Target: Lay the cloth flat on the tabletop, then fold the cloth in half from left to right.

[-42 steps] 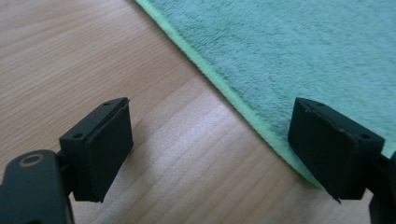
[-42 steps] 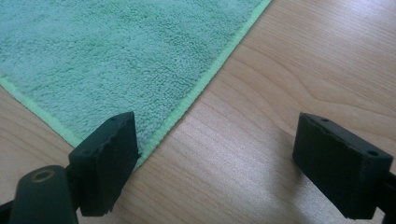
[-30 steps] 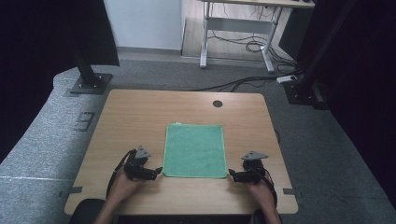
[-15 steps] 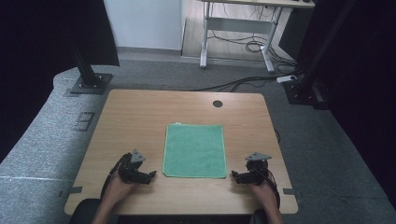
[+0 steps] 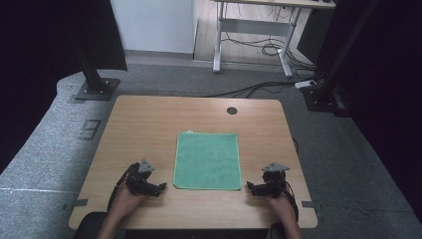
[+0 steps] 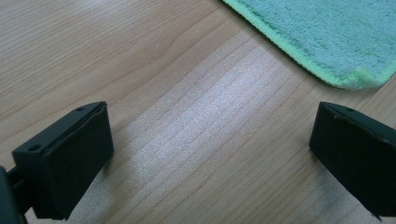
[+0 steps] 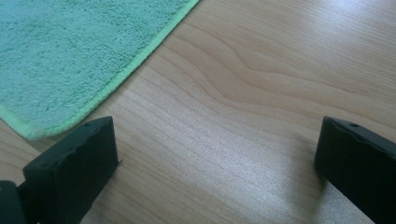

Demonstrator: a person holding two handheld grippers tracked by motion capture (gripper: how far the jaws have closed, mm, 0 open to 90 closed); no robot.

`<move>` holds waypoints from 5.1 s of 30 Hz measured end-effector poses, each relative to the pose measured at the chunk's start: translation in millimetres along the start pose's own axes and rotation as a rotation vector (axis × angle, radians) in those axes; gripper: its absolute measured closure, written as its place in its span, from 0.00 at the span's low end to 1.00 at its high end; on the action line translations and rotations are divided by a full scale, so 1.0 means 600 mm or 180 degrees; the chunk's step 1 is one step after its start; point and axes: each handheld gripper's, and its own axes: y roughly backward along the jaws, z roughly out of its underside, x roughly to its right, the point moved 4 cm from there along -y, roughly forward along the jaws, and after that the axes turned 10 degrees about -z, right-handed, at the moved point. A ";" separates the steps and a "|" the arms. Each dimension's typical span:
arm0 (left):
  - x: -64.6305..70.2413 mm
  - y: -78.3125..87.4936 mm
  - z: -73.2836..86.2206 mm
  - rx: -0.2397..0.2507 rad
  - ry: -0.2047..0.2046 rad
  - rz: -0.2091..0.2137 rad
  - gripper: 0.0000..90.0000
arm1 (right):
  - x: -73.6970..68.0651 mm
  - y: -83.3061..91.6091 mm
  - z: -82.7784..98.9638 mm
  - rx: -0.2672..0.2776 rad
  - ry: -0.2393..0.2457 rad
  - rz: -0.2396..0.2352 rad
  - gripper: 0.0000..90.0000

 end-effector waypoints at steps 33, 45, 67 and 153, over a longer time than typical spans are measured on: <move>0.001 -0.003 -0.004 -0.0002 0.0027 -0.0019 0.00 | -0.042 0.001 -0.035 0.0143 0.0023 -0.0048 0.00; 0.001 -0.007 -0.010 -0.0034 0.0063 -0.0053 0.00 | -0.054 -0.026 -0.026 -0.0109 0.0036 -0.0087 0.00; 0.006 -0.086 -0.120 0.0032 0.0014 -0.0212 0.01 | -0.051 -0.024 -0.019 -0.0093 0.0009 -0.0058 0.00; -0.081 -0.149 -0.155 -0.0037 0.0533 -0.0436 0.02 | 0.005 0.002 -0.001 0.0005 -0.0178 0.0149 0.00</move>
